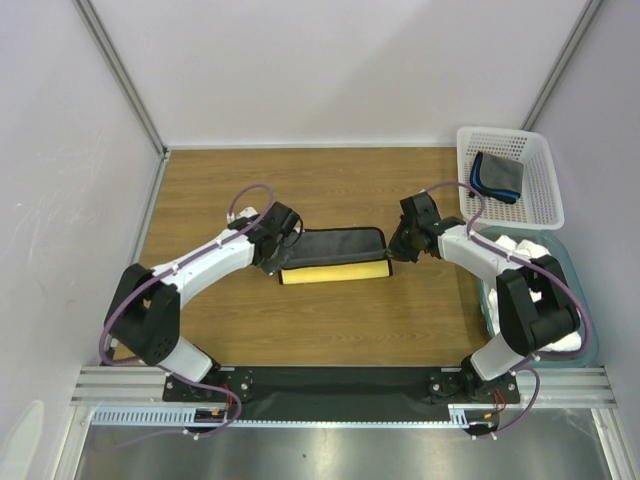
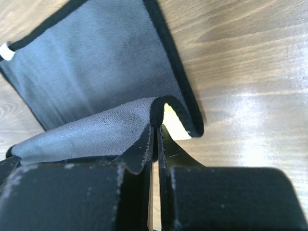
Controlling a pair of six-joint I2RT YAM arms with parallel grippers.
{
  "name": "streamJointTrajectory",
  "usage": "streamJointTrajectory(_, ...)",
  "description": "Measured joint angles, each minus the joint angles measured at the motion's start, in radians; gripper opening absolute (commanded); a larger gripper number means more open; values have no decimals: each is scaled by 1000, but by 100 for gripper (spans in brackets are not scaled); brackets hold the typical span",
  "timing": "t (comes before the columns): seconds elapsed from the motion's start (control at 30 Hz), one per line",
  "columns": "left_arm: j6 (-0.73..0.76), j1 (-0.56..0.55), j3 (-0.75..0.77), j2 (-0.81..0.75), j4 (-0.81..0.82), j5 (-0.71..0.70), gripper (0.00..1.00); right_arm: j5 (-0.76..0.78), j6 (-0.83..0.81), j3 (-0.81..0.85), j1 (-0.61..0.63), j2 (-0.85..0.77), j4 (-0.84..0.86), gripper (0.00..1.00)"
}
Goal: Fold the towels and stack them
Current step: Fold the towel
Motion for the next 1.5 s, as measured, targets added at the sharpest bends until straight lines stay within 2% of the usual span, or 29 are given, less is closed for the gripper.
streamJointTrajectory(0.17, 4, 2, 33, 55, -4, -24, 0, -11, -3, 2, -8, 32, 18, 0)
streamJointTrajectory(0.87, 55, 10, 119, 84, -10, -80, 0, -18, -30, 76, -35, 26, 18, 0)
streamJointTrajectory(1.5, 99, 42, 195, 229, 32, -106, 0, -46, -42, 145, -63, 168, 40, 0)
